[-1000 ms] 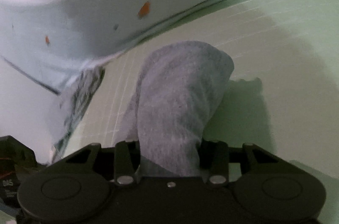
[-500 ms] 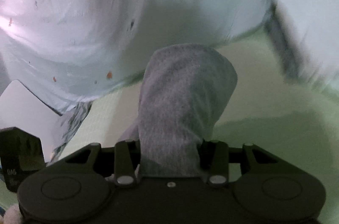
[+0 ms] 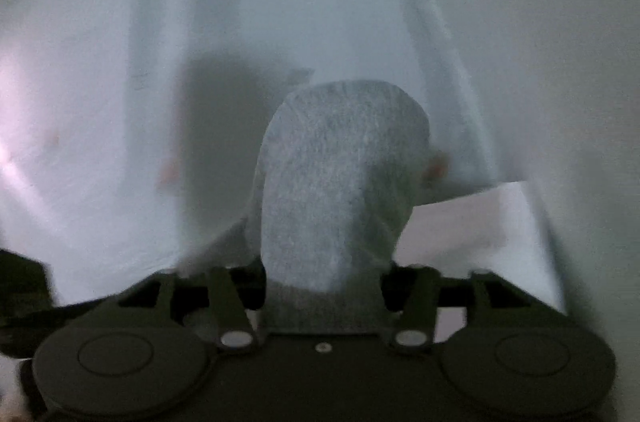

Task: Fold clothes
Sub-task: 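Carry the bundle with both grippers onto the white clothes stack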

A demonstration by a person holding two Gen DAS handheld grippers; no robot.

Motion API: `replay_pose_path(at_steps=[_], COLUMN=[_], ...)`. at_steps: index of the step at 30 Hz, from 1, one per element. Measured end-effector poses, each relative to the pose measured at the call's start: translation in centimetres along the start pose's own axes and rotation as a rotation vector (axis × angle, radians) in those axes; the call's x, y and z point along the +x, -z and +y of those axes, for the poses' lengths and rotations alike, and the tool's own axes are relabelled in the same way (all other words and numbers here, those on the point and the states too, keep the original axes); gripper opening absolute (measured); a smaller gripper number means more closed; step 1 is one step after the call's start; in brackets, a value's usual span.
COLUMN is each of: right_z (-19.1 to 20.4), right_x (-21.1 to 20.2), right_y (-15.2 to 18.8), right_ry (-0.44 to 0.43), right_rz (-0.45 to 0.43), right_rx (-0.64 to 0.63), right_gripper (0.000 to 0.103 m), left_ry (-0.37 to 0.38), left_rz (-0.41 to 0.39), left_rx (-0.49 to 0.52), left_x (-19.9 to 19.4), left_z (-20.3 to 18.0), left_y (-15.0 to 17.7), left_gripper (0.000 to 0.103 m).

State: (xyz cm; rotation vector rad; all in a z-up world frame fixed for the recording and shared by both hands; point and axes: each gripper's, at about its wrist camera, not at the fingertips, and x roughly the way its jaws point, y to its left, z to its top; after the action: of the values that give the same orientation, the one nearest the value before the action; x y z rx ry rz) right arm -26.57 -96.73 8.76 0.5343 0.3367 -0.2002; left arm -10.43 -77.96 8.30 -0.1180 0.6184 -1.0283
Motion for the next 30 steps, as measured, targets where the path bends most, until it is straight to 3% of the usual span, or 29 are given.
replay_pose_path(at_steps=[1, 2, 6, 8, 9, 12, 15, 17, 21, 25, 30], right_z=[-1.4, -2.8, -7.5, -7.9, -7.8, -7.1, -4.9, -3.3, 0.8, 5.5, 10.4], right_x=[1.4, 2.8, 9.0, 9.8, 9.6, 8.6, 7.7, 6.1, 2.9, -1.0, -4.8], right_y=[0.3, 0.7, 4.9, 6.9, 7.6, 8.6, 9.5, 9.8, 9.4, 9.9, 11.5], right_ry=[0.059, 0.120, 0.402, 0.459, 0.472, 0.508, 0.562, 0.592, 0.580, 0.566, 0.593], right_rz=[0.006, 0.019, 0.202, 0.213, 0.198, 0.170, 0.147, 0.102, 0.019, -0.095, -0.146], right_rx=[0.012, 0.025, 0.068, 0.056, 0.068, 0.094, 0.020, -0.051, -0.147, -0.235, -0.270], right_gripper=[0.077, 0.082, 0.083, 0.091, 0.096, 0.100, 0.101, 0.101, 0.101, 0.102, 0.103], left_ry=[-0.030, -0.063, -0.163, -0.188, -0.195, -0.215, -0.236, -0.252, -0.279, -0.271, -0.251], left_rz=[0.028, 0.063, 0.273, 0.325, 0.332, 0.314, 0.279, 0.252, 0.101, -0.039, -0.098], left_rx=[-0.001, -0.003, 0.003, 0.003, 0.000, -0.012, 0.022, 0.047, 0.088, 0.100, 0.140], left_x=[2.0, 4.1, 10.8, 12.0, 11.8, 9.2, 6.5, 4.6, -0.8, -7.0, -13.7], left_z=[0.6, 1.2, 3.8, 4.7, 5.0, 5.7, 4.9, 4.3, 2.8, 1.4, 0.2], left_y=[0.2, 0.6, 4.7, 6.4, 7.1, 8.1, 7.5, 7.1, 5.4, 4.4, 5.3], left_gripper=[0.049, 0.053, 0.053, 0.056, 0.062, 0.075, 0.078, 0.087, 0.100, 0.103, 0.103])
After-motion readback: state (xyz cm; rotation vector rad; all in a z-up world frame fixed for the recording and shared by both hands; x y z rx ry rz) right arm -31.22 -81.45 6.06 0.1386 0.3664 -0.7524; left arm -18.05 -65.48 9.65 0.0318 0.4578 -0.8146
